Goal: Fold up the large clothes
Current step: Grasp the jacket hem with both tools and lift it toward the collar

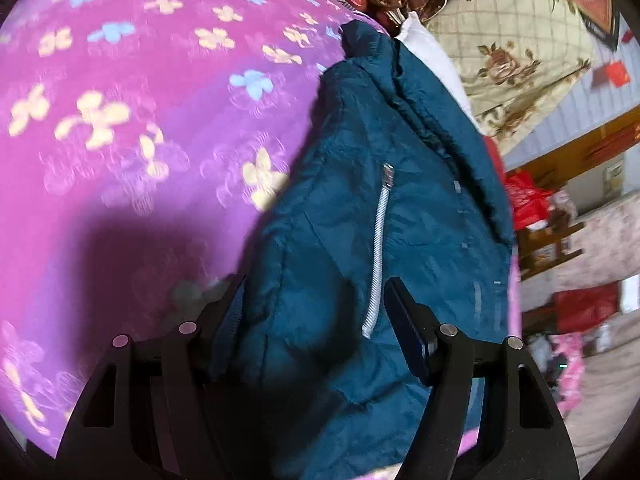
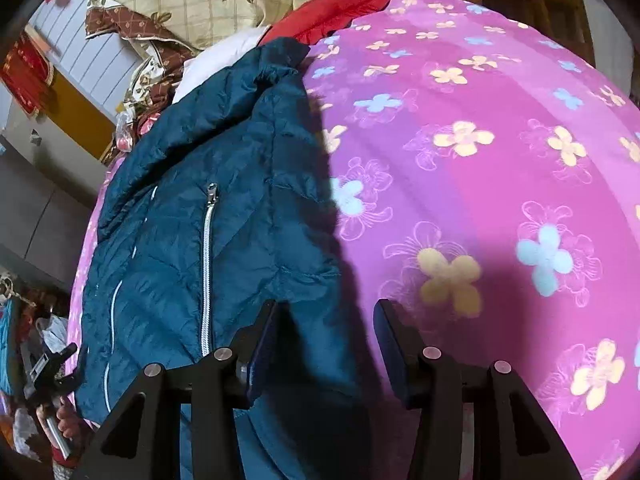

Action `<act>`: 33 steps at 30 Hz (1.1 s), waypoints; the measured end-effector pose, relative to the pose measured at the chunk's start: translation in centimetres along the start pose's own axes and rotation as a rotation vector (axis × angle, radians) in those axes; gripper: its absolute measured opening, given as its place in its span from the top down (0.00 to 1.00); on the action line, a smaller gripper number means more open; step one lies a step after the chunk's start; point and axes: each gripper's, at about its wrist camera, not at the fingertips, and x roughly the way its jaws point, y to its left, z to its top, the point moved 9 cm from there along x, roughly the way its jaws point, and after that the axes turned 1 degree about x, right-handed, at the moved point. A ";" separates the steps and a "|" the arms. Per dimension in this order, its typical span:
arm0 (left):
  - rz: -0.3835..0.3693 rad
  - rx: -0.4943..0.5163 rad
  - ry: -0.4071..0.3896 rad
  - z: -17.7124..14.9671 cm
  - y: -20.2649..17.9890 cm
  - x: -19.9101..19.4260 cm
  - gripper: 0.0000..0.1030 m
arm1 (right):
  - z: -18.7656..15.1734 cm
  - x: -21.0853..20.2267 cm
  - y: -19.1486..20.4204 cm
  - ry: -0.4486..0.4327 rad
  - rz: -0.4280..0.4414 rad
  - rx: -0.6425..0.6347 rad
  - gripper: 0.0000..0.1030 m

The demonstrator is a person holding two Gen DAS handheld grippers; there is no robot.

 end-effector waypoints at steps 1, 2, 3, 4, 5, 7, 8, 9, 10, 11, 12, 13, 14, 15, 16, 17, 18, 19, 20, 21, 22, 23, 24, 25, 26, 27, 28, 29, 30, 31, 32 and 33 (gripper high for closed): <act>-0.029 -0.016 0.010 -0.3 0.0 -0.1 0.34 | -0.1 0.0 0.1 0.004 0.009 0.001 0.54; -0.070 -0.037 0.025 -0.7 0.0 -0.2 0.34 | -0.2 0.0 0.2 0.010 0.021 0.003 0.54; -0.097 -0.049 0.034 -1.0 0.0 -0.3 0.34 | -0.4 0.0 0.4 0.021 0.042 0.006 0.54; -0.131 -0.062 0.046 -1.4 0.0 -0.4 0.34 | -0.7 0.0 0.6 0.030 0.058 0.006 0.54; -0.155 -0.070 0.055 -1.8 0.0 -0.6 0.34 | -1.1 -0.1 0.7 0.040 0.076 0.003 0.54; -0.200 -0.086 0.070 -2.5 0.0 -1.0 0.34 | -1.7 -0.3 1.0 0.054 0.102 -0.004 0.54; -0.229 -0.097 0.079 -3.0 0.1 -1.3 0.34 | -2.0 -0.4 1.0 0.058 0.116 -0.006 0.54; -0.245 -0.099 0.083 -3.4 0.1 -1.5 0.34 | -2.3 -0.6 1.1 0.064 0.135 -0.005 0.54; -0.260 -0.099 0.084 -3.7 0.0 -1.7 0.33 | -2.7 -0.7 1.2 0.070 0.156 -0.002 0.54; -0.276 -0.087 0.076 -4.1 -0.1 -2.1 0.33 | -3.1 -0.9 1.2 0.077 0.176 0.001 0.54; -0.287 -0.082 0.076 -4.4 -0.2 -2.3 0.33 | -3.6 -1.1 1.3 0.085 0.198 0.004 0.54; -0.302 -0.079 0.075 -4.7 -0.3 -2.5 0.33 | -3.9 -1.2 1.3 0.091 0.213 0.005 0.54; -0.321 -0.075 0.074 -4.9 -0.5 -2.7 0.33 | -4.3 -1.3 1.4 0.096 0.224 0.006 0.54; -0.335 -0.070 0.075 -5.2 -0.7 -2.7 0.33 | -4.8 -1.5 1.5 0.103 0.237 0.005 0.54; -0.346 -0.063 0.077 -5.6 -1.0 -2.8 0.33 | -5.1 -1.7 1.7 0.110 0.248 0.003 0.54; -0.352 -0.056 0.080 -5.8 -1.2 -2.8 0.33 | -5.5 -1.8 1.9 0.119 0.260 0.000 0.54; -0.356 -0.048 0.083 -6.1 -1.4 -2.8 0.33 | -6.1 -1.9 2.2 0.131 0.279 -0.005 0.54; -0.357 -0.035 0.088 -6.4 -1.8 -2.7 0.33 | -6.6 -2.0 2.5 0.141 0.299 -0.008 0.54; -0.350 -0.027 0.090 -6.5 -2.0 -2.6 0.33 | -6.9 -2.0 2.7 0.147 0.316 -0.008 0.54; -0.337 -0.017 0.089 -6.6 -2.2 -2.3 0.33 | -7.3 -2.0 3.1 0.152 0.337 -0.005 0.54; -0.318 -0.007 0.088 -6.6 -2.3 -2.1 0.33 | -7.5 -1.9 3.3 0.155 0.350 0.001 0.54; -0.302 -0.002 0.090 -6.6 -2.5 -1.8 0.33 | -7.6 -1.7 3.6 0.163 0.373 0.017 0.54; -0.293 -0.002 0.092 -6.5 -2.6 -1.6 0.33 | -7.8 -1.5 3.9 0.171 0.400 0.035 0.54; -0.288 -0.002 0.094 -6.5 -2.7 -1.4 0.33 | -7.9 -1.3 4.2 0.175 0.420 0.046 0.54; -0.275 0.000 0.099 -6.5 -2.8 -1.1 0.33 | -8.0 -1.1 4.5 0.176 0.434 0.050 0.54; -0.263 0.004 0.103 -6.5 -3.0 -0.8 0.33 | -8.0 -0.8 5.1 0.176 0.447 0.049 0.54; -0.256 0.010 0.105 -6.5 -3.1 -0.7 0.33 | -8.0 -0.6 5.6 0.176 0.455 0.047 0.54; -0.250 0.014 0.106 -6.5 -3.3 -0.4 0.33 | -8.1 -0.5 5.9 0.175 0.461 0.046 0.54; -0.243 0.017 0.105 -6.6 -3.4 -0.3 0.33 | -8.2 -0.2 6.5 0.174 0.464 0.043 0.54; -0.231 0.020 0.101 -6.6 -3.5 -0.2 0.33 | -8.2 -0.1 6.8 0.170 0.460 0.039 0.54; -0.211 0.025 0.093 -6.6 -3.6 -0.1 0.33 | -8.2 0.0 7.1 0.164 0.451 0.033 0.54; -0.196 0.030 0.088 -6.7 -3.6 0.0 0.33 | -8.2 -0.1 7.2 0.154 0.436 0.025 0.54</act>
